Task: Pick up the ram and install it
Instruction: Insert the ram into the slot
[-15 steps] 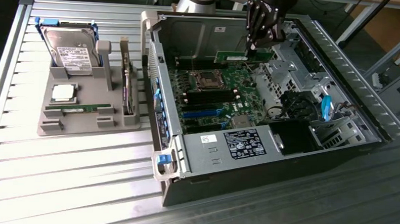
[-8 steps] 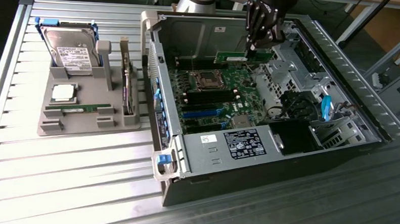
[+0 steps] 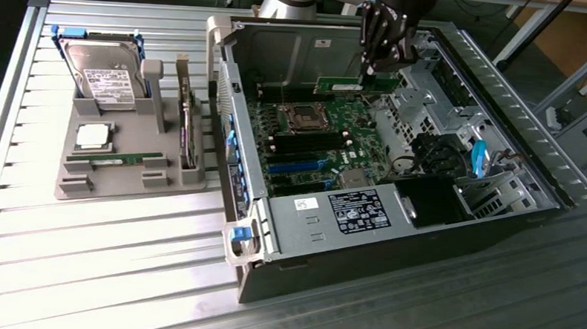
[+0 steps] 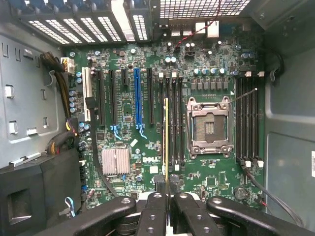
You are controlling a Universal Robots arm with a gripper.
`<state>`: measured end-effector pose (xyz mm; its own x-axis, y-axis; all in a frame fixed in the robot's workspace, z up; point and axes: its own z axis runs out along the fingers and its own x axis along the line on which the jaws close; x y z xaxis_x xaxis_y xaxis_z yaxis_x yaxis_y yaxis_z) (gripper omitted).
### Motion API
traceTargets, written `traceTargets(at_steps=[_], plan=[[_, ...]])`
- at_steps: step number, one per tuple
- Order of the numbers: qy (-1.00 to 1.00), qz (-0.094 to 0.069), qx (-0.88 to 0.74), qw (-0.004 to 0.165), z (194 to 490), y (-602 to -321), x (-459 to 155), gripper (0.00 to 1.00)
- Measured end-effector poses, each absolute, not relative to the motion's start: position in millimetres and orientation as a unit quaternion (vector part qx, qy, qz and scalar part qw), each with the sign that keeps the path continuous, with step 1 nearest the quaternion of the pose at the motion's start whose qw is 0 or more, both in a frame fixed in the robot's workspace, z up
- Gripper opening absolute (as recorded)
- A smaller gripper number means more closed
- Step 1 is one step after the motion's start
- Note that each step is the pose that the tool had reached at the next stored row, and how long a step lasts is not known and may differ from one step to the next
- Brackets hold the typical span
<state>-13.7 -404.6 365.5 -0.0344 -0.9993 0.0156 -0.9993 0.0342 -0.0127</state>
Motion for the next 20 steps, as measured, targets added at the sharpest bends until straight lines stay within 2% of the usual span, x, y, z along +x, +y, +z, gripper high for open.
traceTargets(at_steps=[20], plan=[[-0.719,0.010,0.695,0.001,361.7,-404.6,-13.7,0.11]])
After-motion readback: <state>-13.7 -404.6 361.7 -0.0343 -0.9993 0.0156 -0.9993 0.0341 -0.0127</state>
